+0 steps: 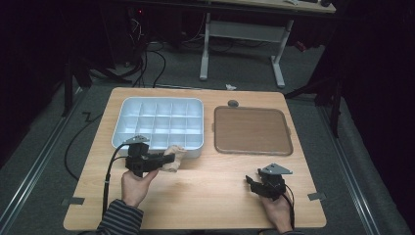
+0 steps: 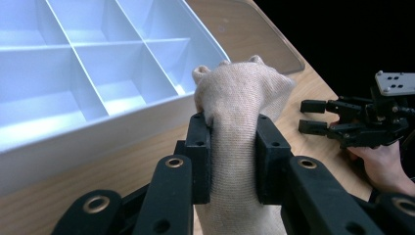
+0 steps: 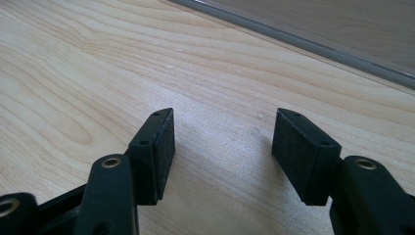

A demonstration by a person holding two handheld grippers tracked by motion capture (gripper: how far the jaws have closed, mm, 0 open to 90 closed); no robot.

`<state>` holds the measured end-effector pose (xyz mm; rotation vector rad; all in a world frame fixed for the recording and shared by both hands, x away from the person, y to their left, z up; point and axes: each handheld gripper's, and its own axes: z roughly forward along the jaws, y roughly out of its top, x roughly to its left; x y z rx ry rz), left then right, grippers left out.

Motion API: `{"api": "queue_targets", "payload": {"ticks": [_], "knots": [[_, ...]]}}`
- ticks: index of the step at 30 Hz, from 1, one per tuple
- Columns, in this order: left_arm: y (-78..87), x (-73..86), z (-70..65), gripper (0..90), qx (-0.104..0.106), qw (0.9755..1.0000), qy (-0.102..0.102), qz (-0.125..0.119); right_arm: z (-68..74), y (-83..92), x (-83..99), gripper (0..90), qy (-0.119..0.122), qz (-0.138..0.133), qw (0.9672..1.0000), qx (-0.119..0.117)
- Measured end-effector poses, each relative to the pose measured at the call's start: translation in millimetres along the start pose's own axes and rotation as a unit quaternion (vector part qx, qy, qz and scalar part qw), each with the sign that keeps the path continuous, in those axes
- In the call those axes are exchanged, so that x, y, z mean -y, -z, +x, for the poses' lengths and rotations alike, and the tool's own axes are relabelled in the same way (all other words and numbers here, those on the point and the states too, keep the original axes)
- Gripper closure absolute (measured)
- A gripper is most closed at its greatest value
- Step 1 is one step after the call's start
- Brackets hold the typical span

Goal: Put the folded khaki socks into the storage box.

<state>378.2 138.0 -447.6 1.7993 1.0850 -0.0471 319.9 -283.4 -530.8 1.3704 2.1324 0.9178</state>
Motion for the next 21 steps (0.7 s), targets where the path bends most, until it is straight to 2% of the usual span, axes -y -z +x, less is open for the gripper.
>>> {"api": "queue_targets", "payload": {"ticks": [8, 11, 13, 18, 21], "knots": [[2.5, -13.0, 1.2, 73.0, -0.003, 1.0000, -0.007, -0.003, 0.0, 0.0, 0.0, 41.7, 0.000, 0.000, 1.0000, 0.000], [3.4, -17.3, 4.7, 73.0, 0.005, 0.9999, 0.004, -0.009, 0.0, 0.0, 0.0, 41.7, 0.000, 0.000, 1.0000, 0.000], [4.1, -20.6, 6.6, 73.0, -0.003, 1.0000, 0.000, -0.009, 0.1, 0.0, 0.0, 41.7, 0.000, 0.000, 1.0000, 0.000], [5.2, -29.5, 10.0, 73.0, -0.004, 0.9999, 0.001, -0.012, 0.0, 0.0, 0.0, 41.7, 0.000, 0.000, 1.0000, 0.001], [5.9, -35.5, 11.5, 73.0, -0.016, 0.9998, -0.007, -0.011, 0.1, 0.0, 0.0, 41.7, 0.000, 0.000, 1.0000, 0.001]]}}
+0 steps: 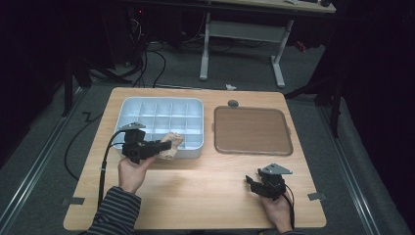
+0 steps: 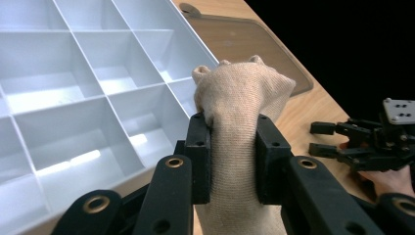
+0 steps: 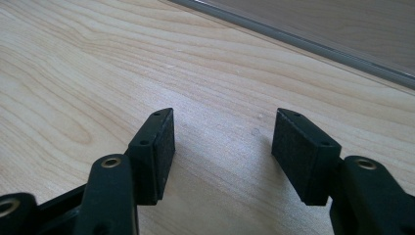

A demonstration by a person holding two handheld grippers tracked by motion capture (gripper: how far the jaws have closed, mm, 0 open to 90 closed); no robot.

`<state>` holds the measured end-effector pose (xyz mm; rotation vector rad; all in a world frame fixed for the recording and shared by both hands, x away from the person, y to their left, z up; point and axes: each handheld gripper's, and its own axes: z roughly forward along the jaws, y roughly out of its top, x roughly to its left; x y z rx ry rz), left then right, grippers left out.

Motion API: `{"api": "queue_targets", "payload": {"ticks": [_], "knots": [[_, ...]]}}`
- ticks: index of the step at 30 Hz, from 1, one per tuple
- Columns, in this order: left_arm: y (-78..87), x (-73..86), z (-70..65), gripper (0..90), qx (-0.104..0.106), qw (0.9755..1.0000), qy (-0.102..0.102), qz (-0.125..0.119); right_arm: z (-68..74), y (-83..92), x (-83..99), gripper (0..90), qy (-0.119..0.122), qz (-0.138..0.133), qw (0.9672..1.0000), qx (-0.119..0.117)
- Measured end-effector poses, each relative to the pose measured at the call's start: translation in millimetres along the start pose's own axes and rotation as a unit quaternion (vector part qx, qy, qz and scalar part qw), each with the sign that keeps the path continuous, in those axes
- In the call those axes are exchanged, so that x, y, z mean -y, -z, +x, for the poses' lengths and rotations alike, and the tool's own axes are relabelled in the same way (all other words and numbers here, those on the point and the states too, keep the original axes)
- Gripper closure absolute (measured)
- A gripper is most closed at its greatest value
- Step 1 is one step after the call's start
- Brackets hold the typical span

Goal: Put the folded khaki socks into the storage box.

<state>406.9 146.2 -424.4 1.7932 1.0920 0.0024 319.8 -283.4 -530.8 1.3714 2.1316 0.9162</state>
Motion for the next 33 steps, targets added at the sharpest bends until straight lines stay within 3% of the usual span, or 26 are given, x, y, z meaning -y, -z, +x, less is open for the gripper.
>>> {"api": "queue_targets", "payload": {"ticks": [16, 21, 28, 33], "knots": [[-3.6, -23.7, 17.4, 72.9, -0.030, 0.9995, -0.001, 0.003, 0.1, -0.2, -0.2, 41.9, -0.001, 0.000, 1.0000, 0.001], [-5.6, -27.6, 28.3, 73.0, -0.035, 0.9993, 0.015, 0.001, 0.1, -0.2, -0.3, 41.8, -0.002, 0.000, 1.0000, 0.001], [-14.5, -27.1, 42.3, 72.9, -0.042, 0.9984, 0.030, 0.023, 0.2, -0.3, -0.3, 41.7, -0.001, 0.000, 1.0000, 0.002], [-23.0, -25.8, 52.0, 72.9, -0.036, 0.9976, 0.050, 0.031, 0.2, -0.3, -0.3, 41.8, -0.001, 0.000, 1.0000, 0.002]]}}
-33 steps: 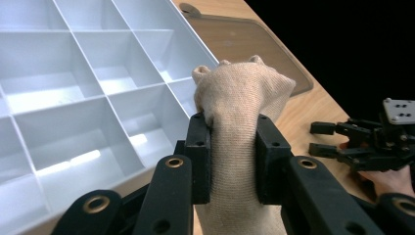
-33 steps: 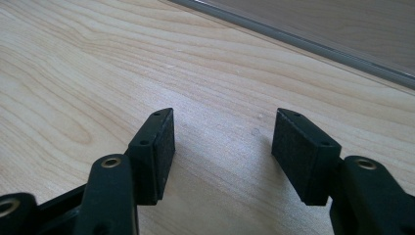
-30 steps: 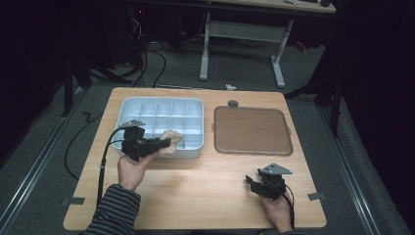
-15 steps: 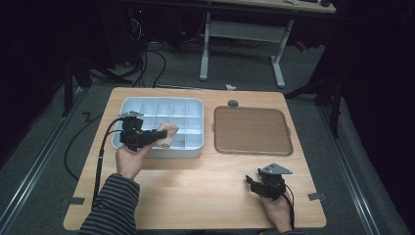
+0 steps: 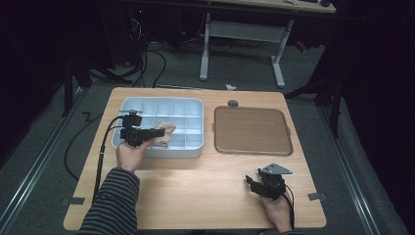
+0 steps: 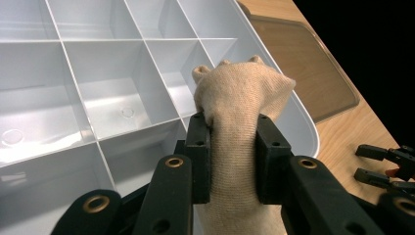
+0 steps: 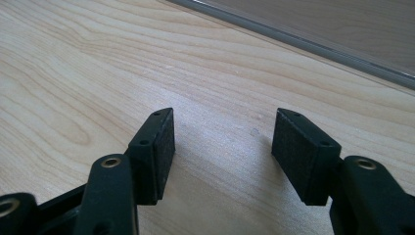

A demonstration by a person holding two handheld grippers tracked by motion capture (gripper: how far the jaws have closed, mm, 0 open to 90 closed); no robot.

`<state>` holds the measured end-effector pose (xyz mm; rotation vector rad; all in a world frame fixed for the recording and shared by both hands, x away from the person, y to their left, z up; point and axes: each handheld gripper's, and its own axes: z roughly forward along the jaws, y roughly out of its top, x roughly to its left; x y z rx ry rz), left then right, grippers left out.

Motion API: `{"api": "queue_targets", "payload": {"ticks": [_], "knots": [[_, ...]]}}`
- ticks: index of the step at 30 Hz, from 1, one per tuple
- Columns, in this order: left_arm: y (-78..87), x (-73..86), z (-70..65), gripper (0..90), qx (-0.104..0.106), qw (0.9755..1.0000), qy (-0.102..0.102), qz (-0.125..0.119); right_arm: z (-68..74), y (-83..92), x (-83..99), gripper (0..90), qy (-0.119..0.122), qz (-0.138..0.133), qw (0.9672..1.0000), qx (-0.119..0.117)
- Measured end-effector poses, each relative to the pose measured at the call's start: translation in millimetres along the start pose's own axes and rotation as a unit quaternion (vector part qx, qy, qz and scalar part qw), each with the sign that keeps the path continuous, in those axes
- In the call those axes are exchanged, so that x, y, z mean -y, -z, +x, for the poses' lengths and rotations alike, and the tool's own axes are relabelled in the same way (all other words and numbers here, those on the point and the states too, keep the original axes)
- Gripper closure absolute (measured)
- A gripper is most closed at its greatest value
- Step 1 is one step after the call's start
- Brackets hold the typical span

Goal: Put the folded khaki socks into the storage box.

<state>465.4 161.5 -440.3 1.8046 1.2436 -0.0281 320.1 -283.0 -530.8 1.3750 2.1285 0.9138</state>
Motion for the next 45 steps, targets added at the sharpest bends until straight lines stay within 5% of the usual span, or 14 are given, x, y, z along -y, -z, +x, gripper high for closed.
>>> {"api": "queue_targets", "payload": {"ticks": [24, 45], "knots": [[-21.8, 9.3, 17.4, 72.7, -0.020, 0.9989, 0.027, 0.032, 0.2, 0.0, 0.0, 41.6, 0.000, 0.000, 1.0000, 0.000], [-26.7, 7.2, 13.9, 71.8, -0.071, 0.9959, -0.008, 0.056, 0.3, 0.0, 0.0, 41.6, 0.002, 0.000, 1.0000, 0.001]]}}
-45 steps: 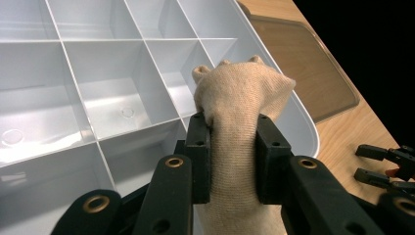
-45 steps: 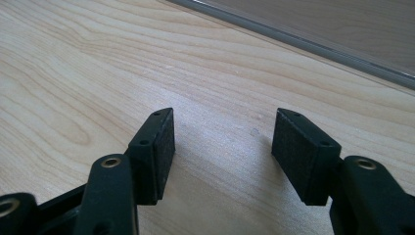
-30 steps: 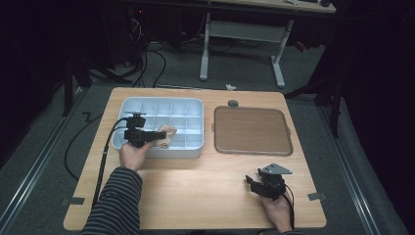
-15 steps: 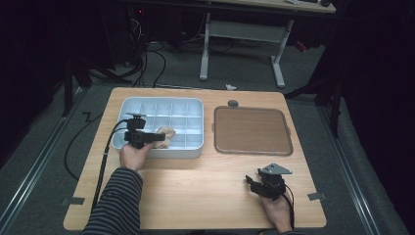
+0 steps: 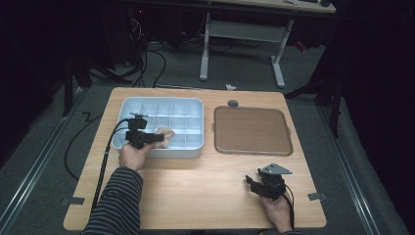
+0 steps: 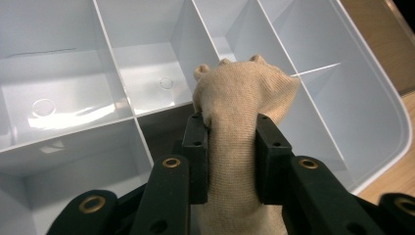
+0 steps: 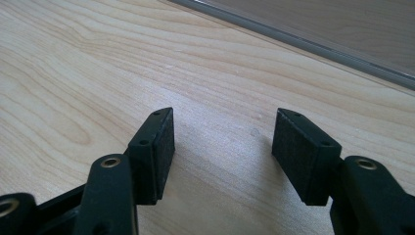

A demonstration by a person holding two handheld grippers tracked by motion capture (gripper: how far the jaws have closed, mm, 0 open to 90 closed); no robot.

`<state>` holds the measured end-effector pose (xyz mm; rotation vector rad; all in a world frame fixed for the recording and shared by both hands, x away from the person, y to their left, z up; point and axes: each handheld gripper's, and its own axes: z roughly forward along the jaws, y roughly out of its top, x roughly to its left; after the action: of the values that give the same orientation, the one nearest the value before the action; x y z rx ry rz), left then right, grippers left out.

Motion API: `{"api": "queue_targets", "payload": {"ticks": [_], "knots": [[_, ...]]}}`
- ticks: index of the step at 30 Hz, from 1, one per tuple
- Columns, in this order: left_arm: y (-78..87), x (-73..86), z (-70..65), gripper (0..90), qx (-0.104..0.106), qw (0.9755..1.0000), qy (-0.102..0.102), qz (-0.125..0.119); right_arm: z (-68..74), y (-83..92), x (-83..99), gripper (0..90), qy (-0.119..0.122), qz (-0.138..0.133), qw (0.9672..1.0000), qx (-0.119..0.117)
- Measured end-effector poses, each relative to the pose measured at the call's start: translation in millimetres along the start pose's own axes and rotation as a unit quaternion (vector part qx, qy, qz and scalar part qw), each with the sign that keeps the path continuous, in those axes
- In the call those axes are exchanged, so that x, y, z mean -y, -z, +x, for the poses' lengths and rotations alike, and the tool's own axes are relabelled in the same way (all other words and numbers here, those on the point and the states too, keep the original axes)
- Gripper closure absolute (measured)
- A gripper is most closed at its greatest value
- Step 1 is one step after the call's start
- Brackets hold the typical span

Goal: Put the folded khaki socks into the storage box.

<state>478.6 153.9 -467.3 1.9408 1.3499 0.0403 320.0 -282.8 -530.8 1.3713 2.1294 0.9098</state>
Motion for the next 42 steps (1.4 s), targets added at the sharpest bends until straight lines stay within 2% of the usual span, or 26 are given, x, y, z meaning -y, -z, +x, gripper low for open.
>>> {"api": "queue_targets", "payload": {"ticks": [3, 17, 21, 29, 36, 42], "knots": [[-3.0, 0.2, -1.0, 71.6, -0.018, 0.9997, -0.012, 0.014, 0.0, 0.0, 0.0, 41.6, 0.000, 0.000, 1.0000, 0.000], [-5.2, -2.3, 1.8, 71.2, -0.014, 0.9994, 0.000, 0.032, 0.1, 0.0, 0.0, 41.4, 0.000, 0.000, 1.0000, 0.000], [-7.5, -4.9, -0.7, 70.8, -0.027, 0.9982, -0.009, 0.052, 0.0, -0.1, 0.0, 41.4, 0.001, 0.000, 1.0000, 0.000], [-9.8, -8.6, 0.0, 70.4, -0.029, 0.9967, -0.005, 0.076, 0.1, 0.0, 0.0, 41.4, 0.001, 0.000, 1.0000, 0.000], [-8.5, -7.0, -1.2, 66.4, -0.034, 0.9969, -0.013, 0.069, 0.1, 0.0, 0.0, 41.4, 0.001, 0.000, 1.0000, 0.000], [-3.3, -5.4, -2.5, 60.9, -0.033, 0.9982, -0.020, 0.045, 0.0, 0.0, 0.0, 41.4, 0.001, 0.000, 1.0000, 0.000]]}}
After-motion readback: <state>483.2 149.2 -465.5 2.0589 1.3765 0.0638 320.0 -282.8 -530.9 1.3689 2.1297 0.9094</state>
